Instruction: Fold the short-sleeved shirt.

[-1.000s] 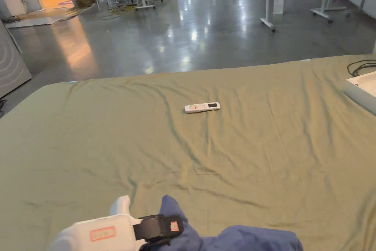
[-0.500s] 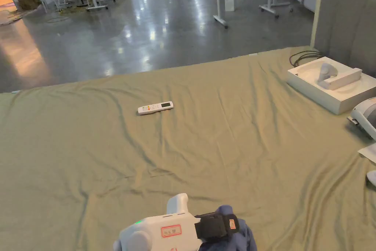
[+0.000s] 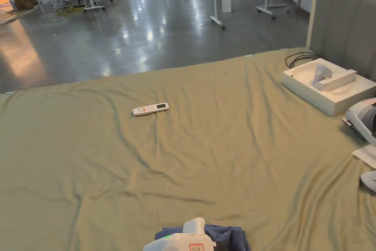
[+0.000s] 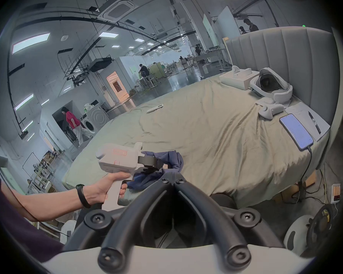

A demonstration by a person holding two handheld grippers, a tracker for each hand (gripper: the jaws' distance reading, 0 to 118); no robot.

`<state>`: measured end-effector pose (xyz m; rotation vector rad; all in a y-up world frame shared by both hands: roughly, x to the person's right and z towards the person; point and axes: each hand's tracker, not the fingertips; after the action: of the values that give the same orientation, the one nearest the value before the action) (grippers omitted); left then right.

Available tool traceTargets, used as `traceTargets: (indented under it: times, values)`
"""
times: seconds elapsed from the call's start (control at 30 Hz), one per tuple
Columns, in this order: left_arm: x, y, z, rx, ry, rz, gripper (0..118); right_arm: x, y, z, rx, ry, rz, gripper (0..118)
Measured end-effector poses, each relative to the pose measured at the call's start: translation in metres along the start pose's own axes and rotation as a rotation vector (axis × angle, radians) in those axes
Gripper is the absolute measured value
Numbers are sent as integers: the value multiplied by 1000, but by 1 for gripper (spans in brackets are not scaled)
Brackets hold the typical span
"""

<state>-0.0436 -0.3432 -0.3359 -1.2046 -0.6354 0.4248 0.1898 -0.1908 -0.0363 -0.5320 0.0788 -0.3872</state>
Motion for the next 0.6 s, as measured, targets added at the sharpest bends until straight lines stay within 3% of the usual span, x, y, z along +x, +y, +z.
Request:
traceTargets:
  times: [0.1,0.23,0.37,0.47,0.6]
  values:
    - [10,1,5,-21,53,-167,4,3,-1,-7,-13,16,-32,0]
    - [16,5,21,-10,22,-102,4,-6,3,-15,-31,-9,-21,0]
    - [8,0,100,192,-174,-142,5,-13,11,-33,-75,11,27,0]
    - [-15,-10,157,300,-151,-125,5,-20,17,-74,-149,68,55,0]
    - [-51,-26,201,403,-224,-5,5,-43,29,-144,-249,130,116,0]
